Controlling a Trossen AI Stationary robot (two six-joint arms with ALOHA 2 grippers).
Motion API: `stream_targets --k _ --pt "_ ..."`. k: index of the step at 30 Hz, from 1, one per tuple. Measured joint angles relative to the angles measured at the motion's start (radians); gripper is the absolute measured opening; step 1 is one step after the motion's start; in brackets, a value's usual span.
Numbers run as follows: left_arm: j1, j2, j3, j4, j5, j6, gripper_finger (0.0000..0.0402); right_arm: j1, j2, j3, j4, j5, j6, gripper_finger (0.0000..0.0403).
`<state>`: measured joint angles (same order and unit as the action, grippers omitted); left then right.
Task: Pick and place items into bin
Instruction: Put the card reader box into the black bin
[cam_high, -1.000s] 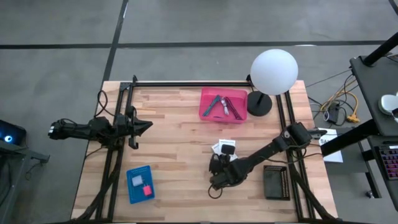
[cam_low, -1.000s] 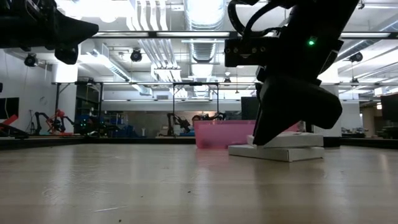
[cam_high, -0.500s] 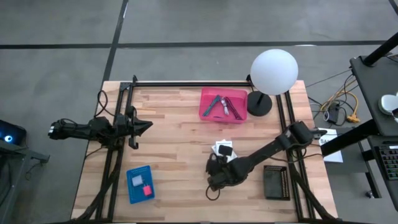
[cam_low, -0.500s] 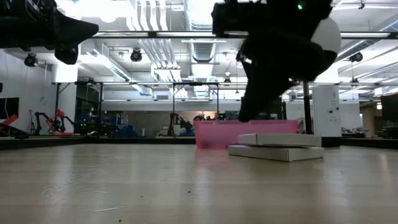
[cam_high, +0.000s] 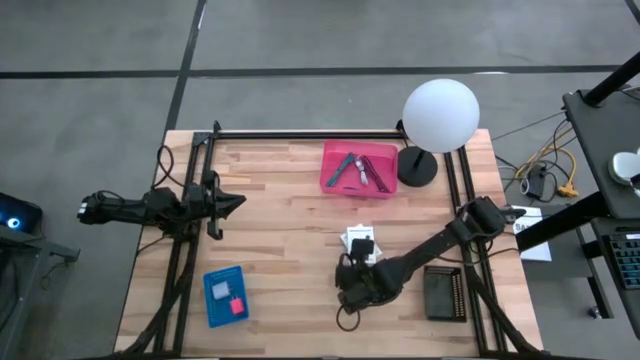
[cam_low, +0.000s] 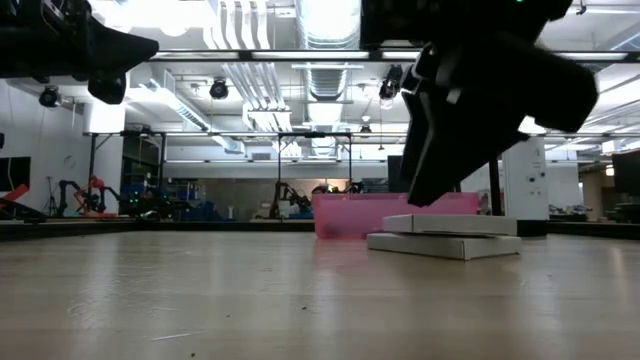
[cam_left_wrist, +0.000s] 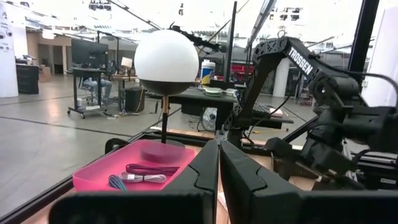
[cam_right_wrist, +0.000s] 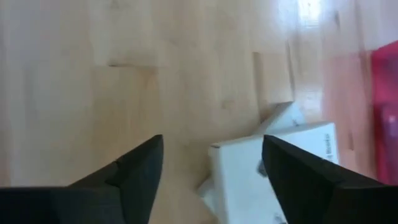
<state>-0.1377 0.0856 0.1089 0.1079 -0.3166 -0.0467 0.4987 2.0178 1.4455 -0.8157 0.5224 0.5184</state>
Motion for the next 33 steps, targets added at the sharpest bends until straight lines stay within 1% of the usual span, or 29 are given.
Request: stream_targets --k 4,9,15,19,27,33 --pt "0.0 0.003 0.0 -0.016 0.002 0.0 0.0 -0.003 0.0 -0.053 0.011 0.02 -0.002 0.0285" --pt "0.0 0.003 0.0 -0.038 0.007 0.0 0.0 -0.001 0.003 -0.11 0.027 0.022 -0.002 0.0294" --pt "0.0 0.004 0.0 -0.038 0.01 0.0 0.0 -0.008 0.002 -0.128 0.061 0.086 -0.031 0.0278" --pt "0.0 0.004 0.0 -0.038 0.01 -0.001 0.0 -0.015 0.002 -0.154 0.108 0.084 -0.056 0.0266" --pt "0.0 0.004 0.0 -0.038 0.009 -0.001 0.0 -0.038 0.002 -0.159 0.12 0.084 -0.055 0.0244" --pt "0.0 0.004 0.0 -0.038 0.009 -0.001 0.0 -0.051 0.013 -0.159 0.138 0.085 -0.043 0.0217"
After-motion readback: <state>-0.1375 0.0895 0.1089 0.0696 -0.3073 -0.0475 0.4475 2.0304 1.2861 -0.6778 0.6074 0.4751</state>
